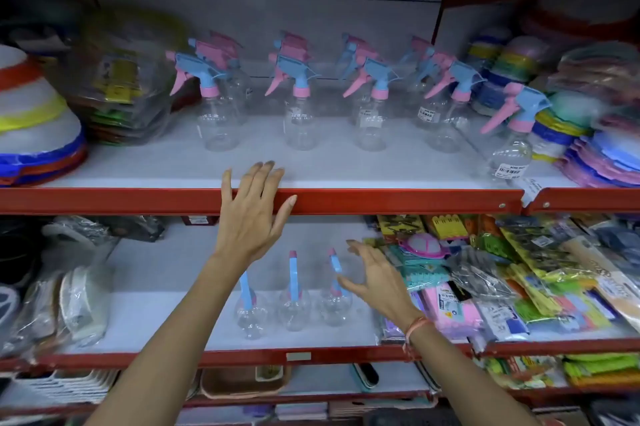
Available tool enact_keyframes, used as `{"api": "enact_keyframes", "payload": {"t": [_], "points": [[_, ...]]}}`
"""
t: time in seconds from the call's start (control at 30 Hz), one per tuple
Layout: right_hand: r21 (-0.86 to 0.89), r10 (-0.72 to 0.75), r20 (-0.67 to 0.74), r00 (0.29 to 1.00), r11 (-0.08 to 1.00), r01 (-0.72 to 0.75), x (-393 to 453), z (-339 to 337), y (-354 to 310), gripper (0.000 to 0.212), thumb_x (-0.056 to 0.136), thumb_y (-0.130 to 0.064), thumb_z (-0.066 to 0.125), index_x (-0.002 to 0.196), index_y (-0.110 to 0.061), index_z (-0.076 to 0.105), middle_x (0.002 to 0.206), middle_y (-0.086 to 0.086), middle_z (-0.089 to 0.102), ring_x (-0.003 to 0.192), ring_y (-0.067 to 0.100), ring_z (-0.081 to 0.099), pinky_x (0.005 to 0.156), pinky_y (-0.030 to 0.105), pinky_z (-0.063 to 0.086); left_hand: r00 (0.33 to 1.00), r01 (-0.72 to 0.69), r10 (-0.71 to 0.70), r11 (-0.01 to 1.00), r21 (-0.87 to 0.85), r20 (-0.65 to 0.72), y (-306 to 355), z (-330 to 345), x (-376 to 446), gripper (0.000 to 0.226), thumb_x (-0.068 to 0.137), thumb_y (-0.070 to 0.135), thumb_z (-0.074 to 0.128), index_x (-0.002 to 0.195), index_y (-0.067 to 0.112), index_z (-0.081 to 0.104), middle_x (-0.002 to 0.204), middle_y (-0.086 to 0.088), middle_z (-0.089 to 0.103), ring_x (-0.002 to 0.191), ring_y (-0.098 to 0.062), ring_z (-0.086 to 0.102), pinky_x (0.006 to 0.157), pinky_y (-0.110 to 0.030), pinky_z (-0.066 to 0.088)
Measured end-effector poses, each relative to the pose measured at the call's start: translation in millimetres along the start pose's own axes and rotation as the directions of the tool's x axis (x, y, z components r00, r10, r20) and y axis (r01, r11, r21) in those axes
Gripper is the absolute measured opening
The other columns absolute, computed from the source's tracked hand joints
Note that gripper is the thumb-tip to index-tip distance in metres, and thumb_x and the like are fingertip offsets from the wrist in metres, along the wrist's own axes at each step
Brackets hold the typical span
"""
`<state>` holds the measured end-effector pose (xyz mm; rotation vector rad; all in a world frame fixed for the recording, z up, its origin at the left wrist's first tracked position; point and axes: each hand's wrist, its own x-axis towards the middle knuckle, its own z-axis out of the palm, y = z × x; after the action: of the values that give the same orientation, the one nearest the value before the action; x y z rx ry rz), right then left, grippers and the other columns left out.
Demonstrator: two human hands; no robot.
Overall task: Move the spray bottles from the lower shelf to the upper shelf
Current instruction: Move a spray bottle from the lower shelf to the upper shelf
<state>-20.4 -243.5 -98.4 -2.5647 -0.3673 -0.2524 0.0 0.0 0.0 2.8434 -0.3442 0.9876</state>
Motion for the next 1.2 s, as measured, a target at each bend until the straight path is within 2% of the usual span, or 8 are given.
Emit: {"api": "enact_keyframes", "payload": {"t": [0.17,0.27,0.37,0.5,0.7,0.93,1.07,1.2], "points": [[0.184,0.205,0.327,0.923,0.944,-0.275,-8,42,12,0.101,0.061,-0.054,0.08,0.145,-0.021,0.031,0.134,-0.004,0.057,0.122,0.017,0.053,0.1,0.03,0.046,0.999,-0.014,0.014,1.0,0.014,-0.037,-2,4,3,0.057,0.098,0.055,0.034,0.132,0.013,0.053,0.129,-0.01,0.061,0.129,-0.027,0.051,0.117,-0.055,0.017],[0.23,0.27,0.294,0.917,0.911,-0.342,-11,64,16,0.071,0.072,-0.035,0.077,0.133,-0.02,0.045,0.113,-0.002,0.066,0.104,0.019,0.063,0.088,0.032,0.052,0.997,-0.025,0.026,1.0,0.014,-0.078,-3,6,3,0.056,0.098,0.055,0.036,0.131,0.013,0.053,0.121,-0.009,0.062,0.121,-0.027,0.055,0.117,-0.053,0.017],[0.255,0.329,0.185,0.926,0.894,-0.368,-12,78,18,0.037,0.08,-0.039,0.068,0.112,-0.023,0.057,0.096,-0.001,0.07,0.085,0.02,0.066,0.076,0.038,0.055,0.996,-0.012,0.013,1.0,0.015,-0.084,-2,7,3,0.058,0.097,0.056,0.036,0.133,0.014,0.053,0.116,-0.008,0.062,0.114,-0.027,0.056,0.118,-0.053,0.018],[0.332,0.319,0.132,0.938,0.878,-0.345,-15,76,17,0.023,0.085,-0.037,0.067,0.104,-0.025,0.06,0.089,-0.003,0.069,0.08,0.012,0.066,0.072,0.034,0.056,0.996,-0.011,0.012,1.0,0.01,-0.084,-3,8,3,0.06,0.096,0.058,0.037,0.135,0.016,0.052,0.114,-0.008,0.061,0.11,-0.026,0.057,0.119,-0.053,0.018],[0.368,0.226,0.081,0.971,0.898,-0.24,-28,33,8,0.021,0.086,-0.033,0.069,0.1,-0.03,0.053,0.079,-0.014,0.058,0.078,-0.01,0.057,0.066,0.006,0.041,0.996,0.013,-0.013,1.0,0.0,-0.083,0,8,2,0.061,0.095,0.058,0.038,0.137,0.016,0.051,0.114,-0.009,0.061,0.107,-0.028,0.056,0.118,-0.054,0.019],[0.327,0.099,0.001,0.995,0.941,-0.094,-45,-39,-3,0.045,0.076,-0.07,0.056,0.112,-0.044,0.048,0.084,-0.002,0.069,0.076,0.014,0.063,0.071,0.03,0.053,0.995,0.026,-0.024,1.0,0.013,-0.097,3,7,-2,0.058,0.095,0.055,0.041,0.136,0.015,0.052,0.116,-0.009,0.062,0.108,-0.028,0.058,0.118,-0.053,0.019],[0.328,0.036,-0.102,0.994,0.945,0.0,-44,-88,-21,0.03,0.081,-0.059,0.062,0.1,-0.037,0.053,0.074,-0.029,0.063,0.069,-0.002,0.059,0.06,0.008,0.042,0.994,0.034,-0.033,0.999,0.012,-0.105,5,7,-3,0.055,0.095,0.052,0.041,0.136,0.015,0.052,0.118,-0.009,0.062,0.112,-0.027,0.058,0.119,-0.054,0.019],[0.319,-0.029,-0.2,0.979,0.943,0.093,-36,-134,-41,0.039,0.081,-0.061,0.057,0.109,-0.035,0.061,0.081,0.001,0.072,0.073,0.016,0.066,0.071,0.033,0.054,0.994,0.04,-0.039,0.999,0.004,-0.099,5,7,-2,0.055,0.096,0.051,0.04,0.136,0.016,0.051,0.121,-0.01,0.061,0.115,-0.028,0.057,0.118,-0.055,0.019]]}}
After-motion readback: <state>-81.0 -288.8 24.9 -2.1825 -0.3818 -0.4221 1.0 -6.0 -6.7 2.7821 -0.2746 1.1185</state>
